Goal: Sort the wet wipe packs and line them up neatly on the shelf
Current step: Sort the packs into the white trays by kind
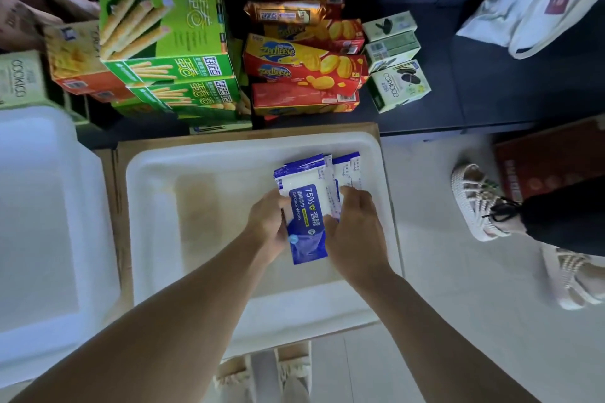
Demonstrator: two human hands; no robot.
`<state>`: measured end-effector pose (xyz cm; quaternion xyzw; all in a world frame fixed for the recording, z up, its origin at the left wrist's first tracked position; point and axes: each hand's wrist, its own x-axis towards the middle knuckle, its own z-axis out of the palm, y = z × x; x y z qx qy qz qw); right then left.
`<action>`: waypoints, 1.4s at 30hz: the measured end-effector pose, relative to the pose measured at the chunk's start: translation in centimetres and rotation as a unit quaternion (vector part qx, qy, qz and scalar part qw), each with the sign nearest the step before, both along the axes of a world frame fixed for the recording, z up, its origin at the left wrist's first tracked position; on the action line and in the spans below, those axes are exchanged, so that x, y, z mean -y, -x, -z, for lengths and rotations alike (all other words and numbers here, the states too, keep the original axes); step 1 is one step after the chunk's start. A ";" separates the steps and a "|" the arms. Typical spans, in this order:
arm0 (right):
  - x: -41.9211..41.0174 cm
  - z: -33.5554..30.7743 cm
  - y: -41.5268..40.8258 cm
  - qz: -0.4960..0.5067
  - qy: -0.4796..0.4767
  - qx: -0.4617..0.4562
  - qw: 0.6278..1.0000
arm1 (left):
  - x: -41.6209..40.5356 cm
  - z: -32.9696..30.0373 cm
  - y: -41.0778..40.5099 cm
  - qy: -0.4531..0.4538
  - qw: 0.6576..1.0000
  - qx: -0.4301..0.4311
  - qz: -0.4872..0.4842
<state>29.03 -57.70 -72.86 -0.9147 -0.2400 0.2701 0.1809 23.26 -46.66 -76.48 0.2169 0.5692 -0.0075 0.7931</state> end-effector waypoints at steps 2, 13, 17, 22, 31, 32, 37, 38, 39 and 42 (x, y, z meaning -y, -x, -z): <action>-0.2 -0.1 -0.2 -0.006 -0.001 0.001 1.000 | 0.4 0.2 -0.2 -0.066 0.994 -0.003 0.081; 0.7 -0.2 -0.5 -0.115 0.094 0.052 0.988 | -0.4 0.2 -0.5 -0.262 0.911 -0.078 0.310; -0.4 -0.9 -0.9 -0.153 0.141 0.072 0.975 | -1.0 -1.0 -0.6 -0.264 0.878 -0.054 0.397; -2.5 -0.4 -2.0 -0.133 0.140 0.087 0.977 | -2.0 -1.4 -0.6 -0.265 0.894 -0.043 0.359; -2.9 0.6 -1.7 -0.135 0.132 0.115 0.975 | -1.8 -0.4 0.3 -0.291 0.843 -0.016 0.452; -2.8 0.6 -1.8 -0.138 0.130 0.118 0.975 | -1.7 -0.4 0.3 -0.293 0.841 -0.016 0.455; -2.7 -0.3 -1.9 -0.162 0.130 0.113 0.972 | -1.8 -1.0 0.3 -0.306 0.815 -0.019 0.493; -2.6 -0.8 -1.8 -0.173 0.137 0.115 0.969 | -1.8 -1.5 0.4 -0.305 0.807 -0.021 0.506; -2.5 -1.6 -1.8 -0.186 0.144 0.118 0.965 | -1.9 -2.3 0.5 -0.303 0.801 -0.021 0.516; -2.6 -4.3 -1.7 -0.238 0.162 0.131 0.949 | -2.2 -5.0 0.6 -0.346 0.755 -0.037 0.555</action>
